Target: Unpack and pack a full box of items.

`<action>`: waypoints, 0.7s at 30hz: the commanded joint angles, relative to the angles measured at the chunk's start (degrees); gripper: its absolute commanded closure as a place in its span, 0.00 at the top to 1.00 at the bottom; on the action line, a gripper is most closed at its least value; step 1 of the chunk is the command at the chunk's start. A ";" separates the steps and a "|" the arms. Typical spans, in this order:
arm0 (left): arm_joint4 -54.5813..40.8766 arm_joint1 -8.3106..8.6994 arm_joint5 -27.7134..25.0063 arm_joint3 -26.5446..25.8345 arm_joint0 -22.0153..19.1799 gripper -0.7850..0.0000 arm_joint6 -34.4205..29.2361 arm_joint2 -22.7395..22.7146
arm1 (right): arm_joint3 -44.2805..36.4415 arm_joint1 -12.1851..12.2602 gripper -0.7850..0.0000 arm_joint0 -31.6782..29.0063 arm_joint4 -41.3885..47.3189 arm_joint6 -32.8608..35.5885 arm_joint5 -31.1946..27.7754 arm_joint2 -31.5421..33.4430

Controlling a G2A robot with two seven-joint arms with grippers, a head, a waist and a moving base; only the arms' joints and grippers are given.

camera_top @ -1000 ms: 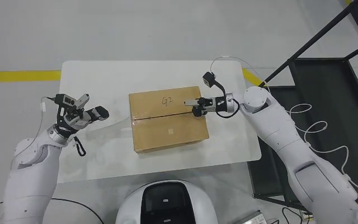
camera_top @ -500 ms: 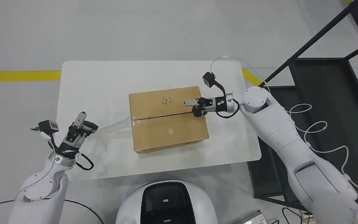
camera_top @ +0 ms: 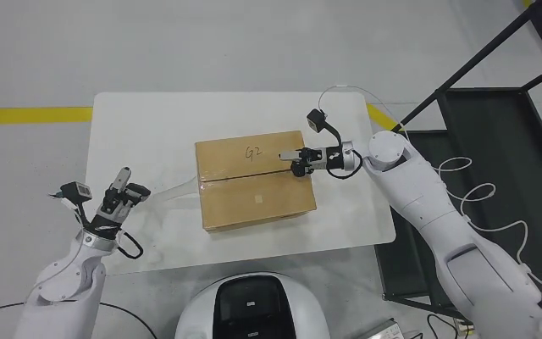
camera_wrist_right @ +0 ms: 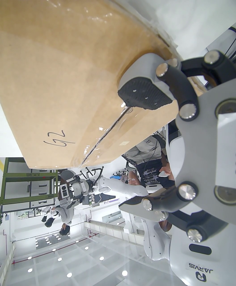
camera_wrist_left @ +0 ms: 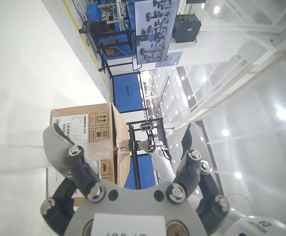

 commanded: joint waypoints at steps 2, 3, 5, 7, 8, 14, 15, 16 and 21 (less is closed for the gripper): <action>-3.11 -0.30 1.03 -0.80 2.43 1.00 0.87 0.46 | 0.00 0.00 1.00 0.00 0.00 0.00 0.00 0.00; -4.46 -0.45 0.89 -1.00 3.35 1.00 1.73 0.61 | 0.00 0.00 1.00 0.00 0.00 0.00 0.00 0.00; -5.98 -0.74 -0.25 -1.31 5.20 1.00 2.98 1.05 | 0.00 0.00 1.00 0.00 0.00 0.00 0.00 0.00; -7.39 -1.10 -2.65 -1.09 6.76 1.00 4.85 1.60 | 0.00 0.00 1.00 0.00 0.00 0.00 0.00 0.00; -7.91 -1.31 -3.92 -0.85 7.31 1.00 5.59 2.11 | 0.00 0.00 1.00 0.00 0.00 0.00 0.00 0.00; -11.42 -2.64 -8.66 3.20 5.83 1.00 8.57 6.43 | 0.00 0.00 1.00 0.00 0.00 0.00 0.00 0.00; -12.28 -2.87 -9.21 3.91 5.37 1.00 9.18 7.03 | 0.00 0.00 1.00 0.00 0.00 0.00 0.00 0.00; -12.94 -3.06 -9.23 4.47 5.03 1.00 9.18 7.75 | 0.00 0.00 1.00 0.00 0.00 0.00 0.00 0.00; -14.49 -3.44 -7.25 5.55 4.09 1.00 8.33 9.11 | 0.00 0.00 1.00 0.00 0.00 0.00 0.00 0.00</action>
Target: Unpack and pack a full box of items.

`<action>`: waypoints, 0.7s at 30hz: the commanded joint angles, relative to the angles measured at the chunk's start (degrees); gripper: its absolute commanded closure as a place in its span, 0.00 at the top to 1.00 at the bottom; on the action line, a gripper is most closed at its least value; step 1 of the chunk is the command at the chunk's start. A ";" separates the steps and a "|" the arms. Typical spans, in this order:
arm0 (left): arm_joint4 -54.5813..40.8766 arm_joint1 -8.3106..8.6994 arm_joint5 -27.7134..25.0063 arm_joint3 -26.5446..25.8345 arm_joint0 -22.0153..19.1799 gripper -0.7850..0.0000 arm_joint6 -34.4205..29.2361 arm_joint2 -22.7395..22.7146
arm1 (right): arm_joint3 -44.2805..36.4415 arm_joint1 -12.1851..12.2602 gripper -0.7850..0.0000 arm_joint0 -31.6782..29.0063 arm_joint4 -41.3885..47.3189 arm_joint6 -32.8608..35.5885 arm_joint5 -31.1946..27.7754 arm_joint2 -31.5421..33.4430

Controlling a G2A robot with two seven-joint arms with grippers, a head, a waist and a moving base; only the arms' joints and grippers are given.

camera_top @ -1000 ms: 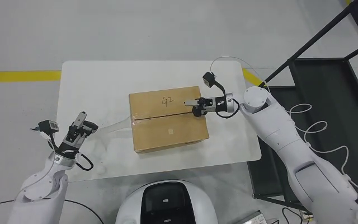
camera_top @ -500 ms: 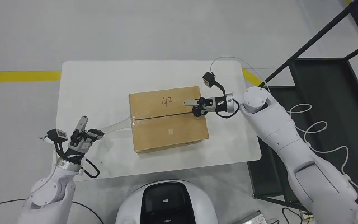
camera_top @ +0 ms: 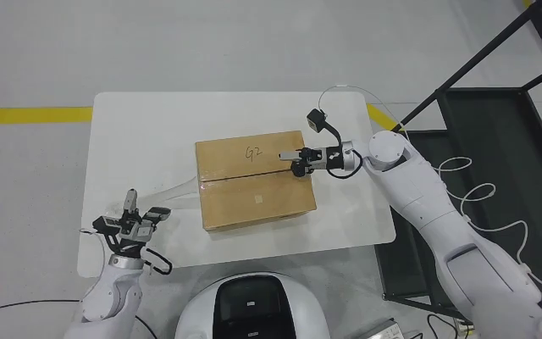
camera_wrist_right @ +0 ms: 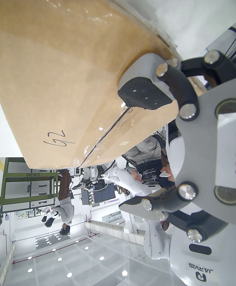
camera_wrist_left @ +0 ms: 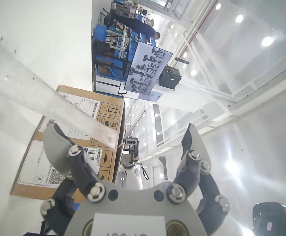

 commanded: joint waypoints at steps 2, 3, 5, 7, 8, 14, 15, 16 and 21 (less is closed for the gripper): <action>0.08 0.01 0.13 0.01 -0.03 1.00 -0.15 -0.01 | 0.00 0.00 1.00 0.00 0.00 0.00 0.00 0.00; 0.08 0.01 0.13 0.01 -0.03 1.00 -0.15 -0.01 | 0.00 0.00 1.00 0.00 0.00 0.00 0.00 0.00; 0.08 0.01 0.13 0.01 -0.03 1.00 -0.15 -0.01 | 0.00 0.00 1.00 0.00 0.00 0.00 0.00 0.00; 0.08 0.01 0.13 0.01 -0.03 1.00 -0.15 -0.01 | 0.00 0.00 1.00 0.00 0.00 0.00 0.00 0.00; 0.08 0.01 0.13 0.01 -0.03 1.00 -0.15 -0.01 | 0.00 0.00 1.00 0.00 0.00 0.00 0.00 0.00; -2.02 -0.31 3.15 0.03 -0.23 1.00 1.14 0.06 | 0.00 0.00 1.00 0.00 0.00 0.00 0.00 0.00; -2.20 -0.38 3.70 0.51 -0.34 1.00 0.95 0.33 | 0.00 0.00 1.00 0.00 0.00 0.00 0.00 0.00; -2.58 -0.49 4.01 1.07 -0.53 1.00 1.04 0.58 | 0.00 0.00 1.00 0.00 0.00 0.00 0.00 0.00; -3.62 -1.19 5.19 4.35 -2.58 1.00 2.07 2.40 | 0.00 0.00 1.00 0.00 0.00 0.00 0.00 0.00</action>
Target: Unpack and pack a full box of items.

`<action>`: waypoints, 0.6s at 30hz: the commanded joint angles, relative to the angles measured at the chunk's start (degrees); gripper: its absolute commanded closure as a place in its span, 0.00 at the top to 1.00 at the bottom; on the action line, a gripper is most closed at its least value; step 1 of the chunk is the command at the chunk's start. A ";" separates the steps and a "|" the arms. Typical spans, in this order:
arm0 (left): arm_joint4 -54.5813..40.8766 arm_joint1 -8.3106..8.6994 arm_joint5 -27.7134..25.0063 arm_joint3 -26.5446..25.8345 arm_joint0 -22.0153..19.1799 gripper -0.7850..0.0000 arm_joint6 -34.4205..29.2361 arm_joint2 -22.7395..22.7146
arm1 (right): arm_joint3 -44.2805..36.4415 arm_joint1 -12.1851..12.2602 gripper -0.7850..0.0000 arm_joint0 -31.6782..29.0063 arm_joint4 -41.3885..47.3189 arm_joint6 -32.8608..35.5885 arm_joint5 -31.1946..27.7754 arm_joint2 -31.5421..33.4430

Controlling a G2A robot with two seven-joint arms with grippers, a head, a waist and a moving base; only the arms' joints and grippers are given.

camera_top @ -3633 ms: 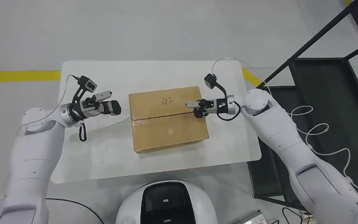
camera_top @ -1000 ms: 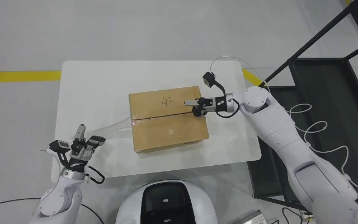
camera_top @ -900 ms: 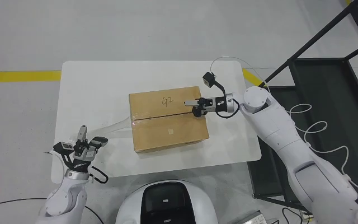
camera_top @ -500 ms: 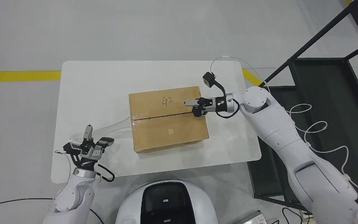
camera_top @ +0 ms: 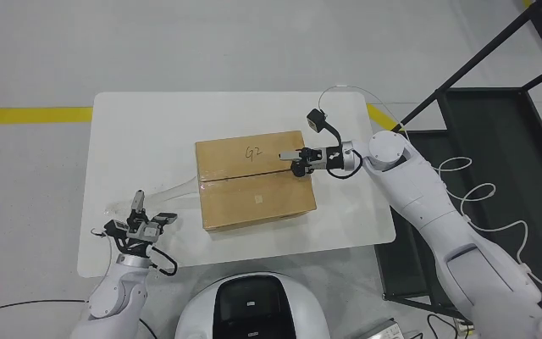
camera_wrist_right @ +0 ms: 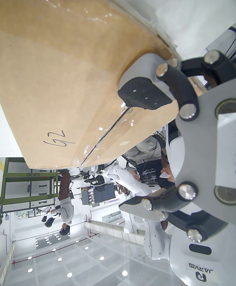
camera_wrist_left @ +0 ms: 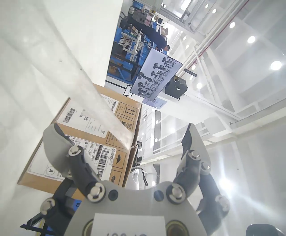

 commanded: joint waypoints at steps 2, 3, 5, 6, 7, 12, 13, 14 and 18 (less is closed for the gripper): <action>0.31 -0.49 -1.11 1.82 -1.54 1.00 1.47 1.05 | 0.00 0.00 1.00 0.00 0.00 0.00 0.00 0.00; 0.27 -0.66 -1.40 2.22 -1.93 1.00 1.87 1.40 | 0.00 0.00 1.00 0.00 0.00 0.00 0.00 0.00; -0.08 -0.95 -1.74 2.90 -2.68 1.00 2.44 1.85 | 0.00 0.00 1.00 0.00 0.00 0.00 0.00 0.00; -0.11 -1.07 -1.68 3.24 -3.02 1.00 2.72 2.05 | 0.00 0.00 1.00 0.00 0.00 0.00 0.00 0.00; -0.05 -1.19 -1.62 3.48 -3.36 1.00 2.96 2.25 | 0.00 0.00 1.00 0.00 0.00 0.00 0.00 0.00; 0.60 -1.68 -1.42 4.25 -4.30 0.99 4.37 2.85 | 0.00 0.00 1.00 0.00 0.00 0.00 0.00 0.00; 0.73 -1.75 -1.38 4.28 -4.40 0.91 4.51 2.88 | 0.00 0.00 1.00 0.00 0.00 0.00 0.00 0.00; 0.73 -1.83 -1.38 4.28 -4.45 0.85 4.64 2.88 | 0.00 0.00 1.00 0.00 0.00 0.00 0.00 0.00; 1.22 -2.02 -1.59 3.87 -4.22 0.44 4.98 2.61 | 0.00 0.00 1.00 0.00 0.00 0.00 0.00 0.00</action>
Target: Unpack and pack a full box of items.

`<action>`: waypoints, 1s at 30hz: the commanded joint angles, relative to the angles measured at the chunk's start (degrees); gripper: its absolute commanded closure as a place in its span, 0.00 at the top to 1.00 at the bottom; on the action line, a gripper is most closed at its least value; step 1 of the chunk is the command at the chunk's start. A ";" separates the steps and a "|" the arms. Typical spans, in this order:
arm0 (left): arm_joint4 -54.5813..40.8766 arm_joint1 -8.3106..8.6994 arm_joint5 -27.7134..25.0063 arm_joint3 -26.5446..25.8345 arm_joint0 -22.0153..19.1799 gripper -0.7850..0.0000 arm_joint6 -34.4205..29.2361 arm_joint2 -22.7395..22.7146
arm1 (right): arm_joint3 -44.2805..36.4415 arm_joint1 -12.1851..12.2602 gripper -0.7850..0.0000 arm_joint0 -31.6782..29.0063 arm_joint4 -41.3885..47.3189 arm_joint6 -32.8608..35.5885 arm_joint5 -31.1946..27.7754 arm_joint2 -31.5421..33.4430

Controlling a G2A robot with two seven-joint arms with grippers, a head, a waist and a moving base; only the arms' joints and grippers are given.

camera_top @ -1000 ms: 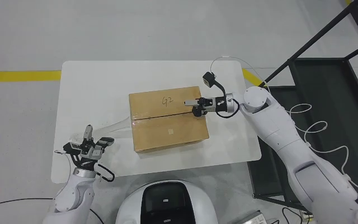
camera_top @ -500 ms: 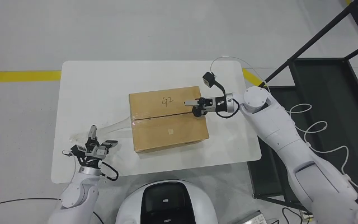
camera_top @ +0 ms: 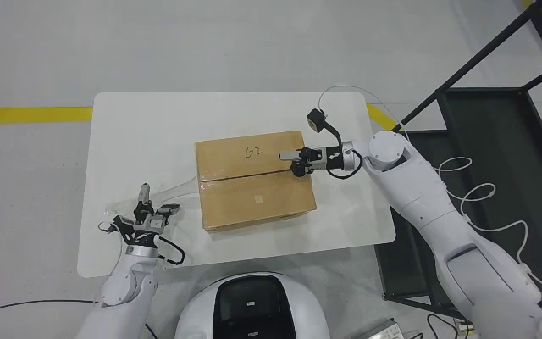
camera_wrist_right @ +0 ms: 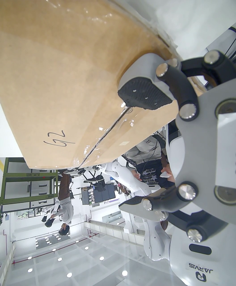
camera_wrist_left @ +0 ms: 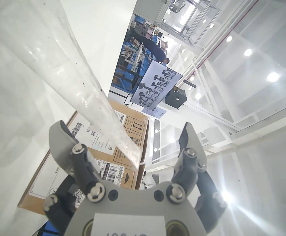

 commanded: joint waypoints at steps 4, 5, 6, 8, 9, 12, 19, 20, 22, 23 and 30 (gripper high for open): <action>0.38 -0.21 0.36 -0.65 0.23 0.32 0.47 -0.50 | 0.00 0.00 1.00 0.00 0.00 0.00 0.00 0.00; 0.42 -0.26 0.55 -0.66 0.13 0.31 0.60 -0.56 | 0.00 0.00 1.00 0.00 0.00 0.00 0.00 0.00; 0.49 -0.31 0.69 -0.67 0.05 0.30 0.64 -0.60 | 0.00 0.00 1.00 0.00 0.00 0.00 0.00 0.00; 0.51 -0.42 0.81 -0.72 -0.03 0.25 0.72 -0.70 | 0.00 0.00 1.00 0.00 0.00 0.00 0.00 0.00; 0.36 -0.48 0.83 -0.83 -0.01 0.21 0.74 -0.75 | 0.00 0.00 1.00 0.00 0.00 0.00 0.00 0.00; -0.07 -0.62 0.71 -1.37 0.31 0.07 0.49 -1.06 | 0.00 0.00 1.00 0.00 0.00 0.00 0.00 0.00; -0.12 -0.76 -0.65 -3.82 2.02 0.00 -0.44 -2.35 | 0.00 0.00 1.00 0.00 0.00 0.00 0.00 0.00; -0.10 -0.79 -0.90 -4.46 2.35 0.00 -0.67 -2.48 | 0.00 0.00 1.00 0.00 0.00 0.00 0.00 0.00; 0.25 -0.81 -1.54 -6.02 3.05 0.00 -1.09 -2.79 | 0.00 0.00 1.00 0.00 0.00 0.00 0.00 0.00; 0.57 -0.83 -1.88 -6.91 3.41 0.00 -1.18 -2.91 | 0.00 0.00 1.00 0.00 0.00 0.00 0.00 0.00; 4.25 -1.06 -1.73 -14.08 4.69 0.00 -0.59 -2.66 | 0.00 0.00 1.00 0.00 0.00 0.00 0.00 0.00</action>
